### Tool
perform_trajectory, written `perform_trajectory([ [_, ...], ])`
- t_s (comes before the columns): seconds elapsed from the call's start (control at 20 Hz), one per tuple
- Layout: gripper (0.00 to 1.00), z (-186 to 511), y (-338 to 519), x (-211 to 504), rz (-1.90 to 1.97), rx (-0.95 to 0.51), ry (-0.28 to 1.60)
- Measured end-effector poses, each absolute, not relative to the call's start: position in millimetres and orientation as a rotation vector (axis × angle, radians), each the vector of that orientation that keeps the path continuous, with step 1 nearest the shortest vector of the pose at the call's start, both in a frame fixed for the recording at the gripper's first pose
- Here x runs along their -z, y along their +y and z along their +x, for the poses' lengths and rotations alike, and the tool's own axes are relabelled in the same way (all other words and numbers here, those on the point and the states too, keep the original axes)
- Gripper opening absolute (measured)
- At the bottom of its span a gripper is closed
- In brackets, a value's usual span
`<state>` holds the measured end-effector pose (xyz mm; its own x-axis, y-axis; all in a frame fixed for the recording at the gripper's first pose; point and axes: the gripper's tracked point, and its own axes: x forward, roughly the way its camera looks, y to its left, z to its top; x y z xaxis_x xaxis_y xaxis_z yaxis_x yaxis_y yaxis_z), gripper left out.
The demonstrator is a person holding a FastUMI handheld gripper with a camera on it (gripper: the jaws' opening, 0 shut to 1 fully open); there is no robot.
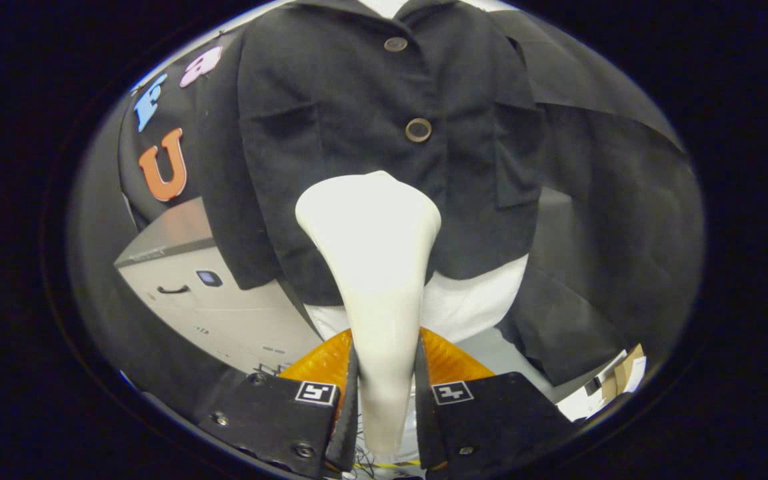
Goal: Iron the clothes twice with a garment steamer, once on the left side and once on the right side.
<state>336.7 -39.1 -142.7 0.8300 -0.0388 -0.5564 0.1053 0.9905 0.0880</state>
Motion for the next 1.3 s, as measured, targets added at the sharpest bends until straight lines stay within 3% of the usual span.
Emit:
perform_trajectory([
  [0.5, 0.39, 328.4, -129.0, -4.6, 0.212, 0.121, 0.338],
  [1.3, 0.39, 424.7, -189.2, -228.6, 0.272, 0.117, -0.020],
])
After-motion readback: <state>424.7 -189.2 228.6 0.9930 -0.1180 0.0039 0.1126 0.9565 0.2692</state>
